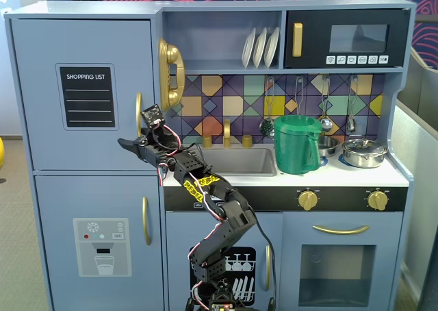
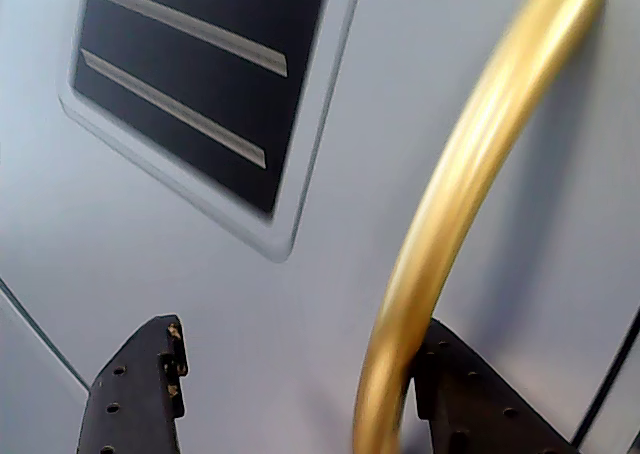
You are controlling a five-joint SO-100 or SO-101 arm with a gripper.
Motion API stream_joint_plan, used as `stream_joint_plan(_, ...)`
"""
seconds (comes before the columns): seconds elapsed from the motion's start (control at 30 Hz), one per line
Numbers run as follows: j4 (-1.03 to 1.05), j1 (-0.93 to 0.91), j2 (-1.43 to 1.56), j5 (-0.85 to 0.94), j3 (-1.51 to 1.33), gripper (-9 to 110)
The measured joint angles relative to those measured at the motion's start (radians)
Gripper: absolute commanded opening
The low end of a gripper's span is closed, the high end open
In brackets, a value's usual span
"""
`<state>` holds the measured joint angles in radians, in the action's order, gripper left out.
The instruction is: Open the left cabinet door
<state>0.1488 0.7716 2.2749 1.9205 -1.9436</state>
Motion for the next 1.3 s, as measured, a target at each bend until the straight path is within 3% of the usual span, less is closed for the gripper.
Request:
stream_joint_plan(0.57, -0.075, 0.273, 0.336, 0.224, -0.264, 21)
stream_joint_plan(0.8, -0.120, 0.290, 0.472, 0.196, -0.321, 20)
stream_joint_plan(1.07, -0.071, 0.230, 0.667, 0.152, -0.336, 20)
stream_joint_plan(1.3, 0.130, -0.012, 0.686, -0.023, -0.324, 19)
